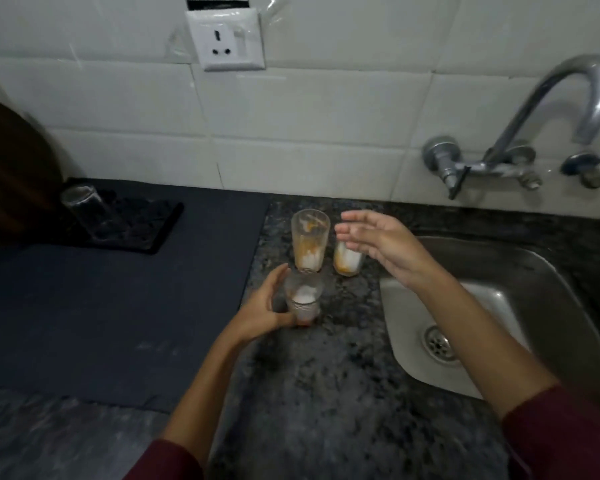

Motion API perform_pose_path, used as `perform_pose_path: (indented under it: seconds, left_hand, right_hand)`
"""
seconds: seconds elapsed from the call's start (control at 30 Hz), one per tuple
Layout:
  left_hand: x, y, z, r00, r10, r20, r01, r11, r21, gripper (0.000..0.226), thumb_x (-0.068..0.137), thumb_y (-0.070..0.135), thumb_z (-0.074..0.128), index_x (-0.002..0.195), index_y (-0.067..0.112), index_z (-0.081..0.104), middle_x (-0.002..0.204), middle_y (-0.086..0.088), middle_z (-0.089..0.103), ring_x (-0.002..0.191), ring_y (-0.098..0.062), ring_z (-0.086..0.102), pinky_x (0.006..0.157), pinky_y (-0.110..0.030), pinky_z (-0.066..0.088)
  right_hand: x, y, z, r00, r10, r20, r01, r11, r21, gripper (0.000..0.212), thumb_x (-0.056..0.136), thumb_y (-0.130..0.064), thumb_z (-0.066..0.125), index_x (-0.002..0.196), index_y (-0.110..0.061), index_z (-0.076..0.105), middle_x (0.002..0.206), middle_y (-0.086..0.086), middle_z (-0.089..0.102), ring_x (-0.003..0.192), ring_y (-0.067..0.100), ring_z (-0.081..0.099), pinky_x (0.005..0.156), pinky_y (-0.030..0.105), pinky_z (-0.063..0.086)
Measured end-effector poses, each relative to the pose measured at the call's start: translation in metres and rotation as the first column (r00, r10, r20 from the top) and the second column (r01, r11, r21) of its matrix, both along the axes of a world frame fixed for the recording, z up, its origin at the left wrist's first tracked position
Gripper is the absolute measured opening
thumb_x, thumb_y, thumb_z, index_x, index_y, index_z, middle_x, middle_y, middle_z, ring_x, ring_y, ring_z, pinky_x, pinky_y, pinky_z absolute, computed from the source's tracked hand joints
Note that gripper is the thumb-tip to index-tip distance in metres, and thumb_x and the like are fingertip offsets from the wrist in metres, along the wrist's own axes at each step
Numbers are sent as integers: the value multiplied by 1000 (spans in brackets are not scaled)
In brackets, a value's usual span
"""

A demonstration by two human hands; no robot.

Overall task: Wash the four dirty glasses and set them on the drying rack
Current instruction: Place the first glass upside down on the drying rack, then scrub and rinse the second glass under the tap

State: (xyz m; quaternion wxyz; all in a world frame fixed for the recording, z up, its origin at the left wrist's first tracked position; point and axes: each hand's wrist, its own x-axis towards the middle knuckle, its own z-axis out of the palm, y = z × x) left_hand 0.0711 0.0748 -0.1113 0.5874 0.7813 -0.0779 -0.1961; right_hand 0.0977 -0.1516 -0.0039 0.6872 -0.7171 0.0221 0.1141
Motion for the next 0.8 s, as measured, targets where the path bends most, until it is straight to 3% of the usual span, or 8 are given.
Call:
perform_pose_path:
  seconds: [0.1, 0.2, 0.27, 0.37, 0.43, 0.53, 0.6, 0.8]
  left_hand:
    - [-7, -30, 0, 994, 108, 23, -109, 993, 38, 126, 42, 48, 83, 149, 24, 20, 141, 7, 39, 130, -8, 39, 102, -26, 36]
    - [-10, -38, -5, 955, 295, 40, -294, 956, -23, 129, 31, 55, 88, 143, 21, 33, 132, 6, 50, 122, -10, 48, 97, -27, 42]
    - [-12, -45, -5, 922, 381, 65, -378, 925, -45, 113, 30, 49, 89, 130, 17, 48, 120, 4, 59, 114, -14, 56, 87, -23, 47]
    - [-16, -61, 4, 891, 435, 133, -436, 900, -26, 80, 47, 26, 93, 118, 12, 57, 109, 4, 63, 109, -19, 60, 77, -18, 47]
    - [-15, -71, 13, 891, 426, 159, -426, 904, -34, 70, 54, 15, 91, 115, 12, 58, 109, 5, 63, 108, -17, 60, 76, -15, 47]
    - [-10, -92, 34, 914, 347, 208, -343, 937, -57, 73, 52, 23, 90, 116, 11, 59, 114, 1, 65, 106, -9, 62, 76, -11, 48]
    - [0, -114, 47, 930, 283, 236, -283, 958, -36, 69, 57, 15, 91, 117, 9, 59, 114, 0, 65, 104, -6, 61, 80, -12, 47]
    - [30, -191, 52, 973, 93, 213, -80, 994, -70, 60, 60, -5, 85, 111, 6, 57, 111, -6, 65, 101, -12, 62, 90, -19, 50]
  right_hand:
    - [-22, -37, -18, 996, -45, -76, 49, 998, 50, 32, 94, 1, 45, 125, -1, 49, 126, 24, 58, 103, 26, 61, 87, 25, 49]
    - [-32, -52, -31, 993, -42, -113, 50, 996, 69, 28, 93, 2, 44, 121, -3, 51, 126, 25, 57, 113, 32, 58, 90, 27, 47]
    - [-38, -67, -35, 992, -17, -121, 27, 997, 78, 29, 94, 3, 43, 120, -4, 51, 122, 23, 59, 107, 29, 59, 89, 27, 47]
    - [-40, -94, -38, 995, 9, -102, -3, 998, 60, 29, 93, 4, 43, 120, -3, 51, 114, 17, 60, 100, 24, 61, 88, 26, 48]
    - [-38, -109, -37, 996, -4, -85, 9, 998, 57, 28, 93, 4, 43, 119, -4, 52, 113, 16, 61, 98, 23, 61, 88, 26, 48]
    - [-32, -127, -33, 997, -48, -54, 52, 996, 67, 27, 93, 3, 43, 117, -5, 53, 114, 17, 61, 91, 17, 62, 87, 26, 48]
    - [-24, -136, -31, 996, -85, -29, 87, 994, 64, 28, 93, 3, 44, 120, -3, 52, 113, 17, 60, 89, 16, 62, 87, 25, 48]
    - [8, -165, -24, 949, -307, 67, 311, 949, -58, 30, 90, 1, 50, 119, -3, 57, 114, 14, 64, 102, 21, 61, 86, 26, 50]
